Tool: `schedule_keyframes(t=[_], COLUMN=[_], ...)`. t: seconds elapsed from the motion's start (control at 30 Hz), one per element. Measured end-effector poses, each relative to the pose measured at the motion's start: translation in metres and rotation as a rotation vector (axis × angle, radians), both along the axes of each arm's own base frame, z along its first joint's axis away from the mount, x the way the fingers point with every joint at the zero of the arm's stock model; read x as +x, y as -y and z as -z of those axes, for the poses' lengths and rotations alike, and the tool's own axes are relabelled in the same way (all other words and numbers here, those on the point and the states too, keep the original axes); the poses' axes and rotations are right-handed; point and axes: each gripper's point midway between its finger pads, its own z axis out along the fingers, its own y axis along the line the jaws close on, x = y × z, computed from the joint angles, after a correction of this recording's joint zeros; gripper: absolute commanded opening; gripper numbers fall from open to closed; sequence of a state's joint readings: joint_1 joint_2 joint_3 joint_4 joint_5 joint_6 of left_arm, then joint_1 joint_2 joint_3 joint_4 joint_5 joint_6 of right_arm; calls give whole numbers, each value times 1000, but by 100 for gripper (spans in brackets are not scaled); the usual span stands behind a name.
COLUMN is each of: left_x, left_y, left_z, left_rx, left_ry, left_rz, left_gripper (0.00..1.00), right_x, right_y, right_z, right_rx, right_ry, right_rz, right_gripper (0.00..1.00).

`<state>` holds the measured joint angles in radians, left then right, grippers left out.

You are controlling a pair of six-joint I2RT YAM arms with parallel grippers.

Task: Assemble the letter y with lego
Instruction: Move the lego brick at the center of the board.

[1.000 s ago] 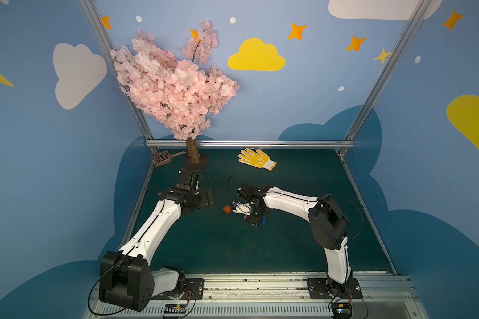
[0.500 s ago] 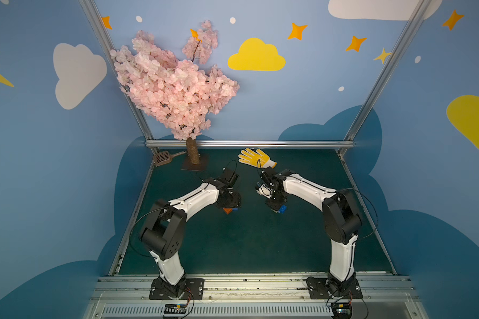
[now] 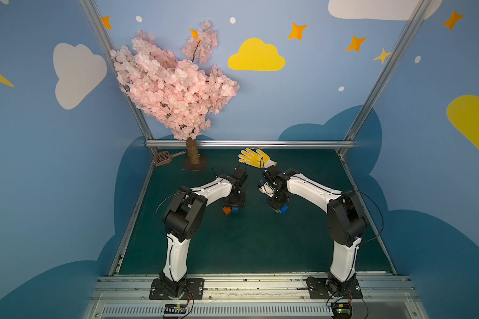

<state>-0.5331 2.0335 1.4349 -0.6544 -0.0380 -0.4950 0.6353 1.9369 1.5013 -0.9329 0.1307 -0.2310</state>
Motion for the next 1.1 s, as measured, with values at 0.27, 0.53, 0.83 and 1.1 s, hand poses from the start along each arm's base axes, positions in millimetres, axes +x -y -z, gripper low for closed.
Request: schedule_keyframes(t=[0.27, 0.53, 0.83, 1.1], left_x=[-3, -61, -119, -120], left_y=[3, 22, 36, 38], left_z=[2, 1, 2, 2], left_rx=[12, 4, -18, -35], left_ry=[4, -23, -61, -54], left_rz=[-14, -3, 8, -31], left_gripper=[26, 26, 26, 40], right_x=[0, 0, -13, -15], right_y=[0, 2, 4, 2], right_z=[0, 1, 12, 15], right_rx=[1, 4, 9, 16], right_ry=[0, -5, -56, -62], right_rz=[16, 31, 31, 30], right_gripper=[0, 0, 0, 0])
